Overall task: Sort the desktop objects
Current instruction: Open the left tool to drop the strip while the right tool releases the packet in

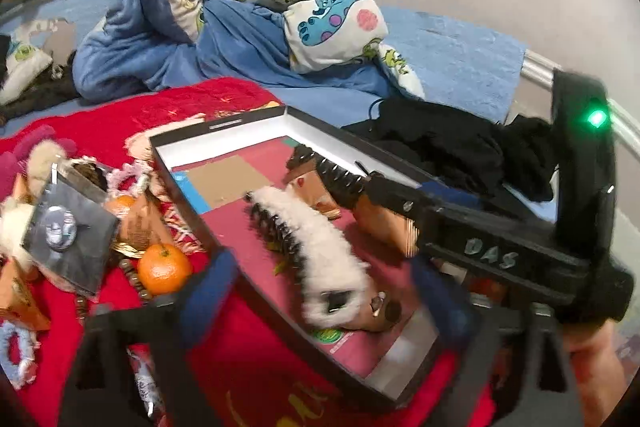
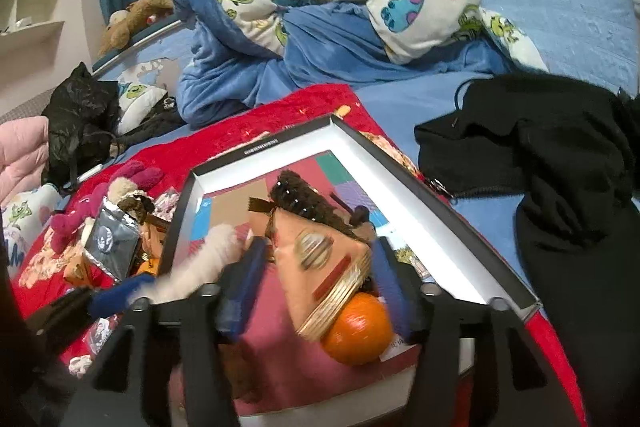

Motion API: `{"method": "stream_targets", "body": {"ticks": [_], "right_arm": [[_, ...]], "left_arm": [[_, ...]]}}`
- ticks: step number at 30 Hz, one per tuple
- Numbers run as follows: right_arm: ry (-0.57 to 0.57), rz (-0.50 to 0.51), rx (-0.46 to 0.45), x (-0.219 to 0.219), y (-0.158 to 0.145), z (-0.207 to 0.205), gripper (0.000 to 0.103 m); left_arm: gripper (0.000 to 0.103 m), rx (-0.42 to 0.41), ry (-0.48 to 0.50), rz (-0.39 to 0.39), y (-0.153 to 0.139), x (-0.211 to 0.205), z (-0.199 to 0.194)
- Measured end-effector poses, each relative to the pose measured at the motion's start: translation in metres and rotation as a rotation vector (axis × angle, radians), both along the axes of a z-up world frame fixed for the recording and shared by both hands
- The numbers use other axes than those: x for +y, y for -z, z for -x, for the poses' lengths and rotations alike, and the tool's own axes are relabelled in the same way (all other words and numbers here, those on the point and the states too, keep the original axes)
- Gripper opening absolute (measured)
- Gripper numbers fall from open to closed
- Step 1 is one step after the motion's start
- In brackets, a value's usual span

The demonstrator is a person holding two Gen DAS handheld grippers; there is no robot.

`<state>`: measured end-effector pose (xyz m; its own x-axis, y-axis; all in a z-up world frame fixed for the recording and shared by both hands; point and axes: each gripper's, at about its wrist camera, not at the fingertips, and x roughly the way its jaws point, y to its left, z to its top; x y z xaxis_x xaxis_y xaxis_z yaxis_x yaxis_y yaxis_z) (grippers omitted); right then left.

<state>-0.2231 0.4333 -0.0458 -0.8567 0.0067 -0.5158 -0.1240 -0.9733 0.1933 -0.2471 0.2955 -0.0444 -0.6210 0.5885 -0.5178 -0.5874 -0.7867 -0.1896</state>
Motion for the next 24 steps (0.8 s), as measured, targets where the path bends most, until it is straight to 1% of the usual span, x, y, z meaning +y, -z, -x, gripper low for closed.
{"method": "stream_targets", "body": {"ticks": [2, 3, 4, 5, 6, 13, 24], "right_arm": [[0.003, -0.001, 0.021, -0.001, -0.002, -0.004, 0.079], [0.009, -0.002, 0.027, 0.0, -0.003, -0.006, 0.09], [0.019, -0.004, 0.032, 0.0, -0.004, -0.007, 0.096], [0.025, -0.002, 0.043, 0.001, -0.005, -0.009, 0.101], [0.027, 0.0, 0.052, 0.001, -0.005, -0.011, 0.103], [0.053, 0.003, 0.031, 0.005, -0.004, -0.009, 0.103], [0.07, -0.006, 0.029, 0.005, -0.004, -0.01, 0.103]], "left_arm": [[0.103, 0.007, 0.003, 0.012, 0.001, 0.0, -0.002], [0.103, 0.006, 0.005, 0.014, 0.001, 0.0, -0.003], [0.103, 0.008, 0.003, 0.017, 0.0, 0.0, -0.003], [0.103, 0.008, 0.001, 0.018, 0.0, 0.0, -0.003], [0.103, 0.007, 0.002, 0.016, 0.0, 0.0, -0.003], [0.103, 0.006, -0.006, 0.01, 0.0, -0.001, -0.004], [0.103, -0.006, -0.024, -0.032, -0.001, -0.014, -0.004]]}}
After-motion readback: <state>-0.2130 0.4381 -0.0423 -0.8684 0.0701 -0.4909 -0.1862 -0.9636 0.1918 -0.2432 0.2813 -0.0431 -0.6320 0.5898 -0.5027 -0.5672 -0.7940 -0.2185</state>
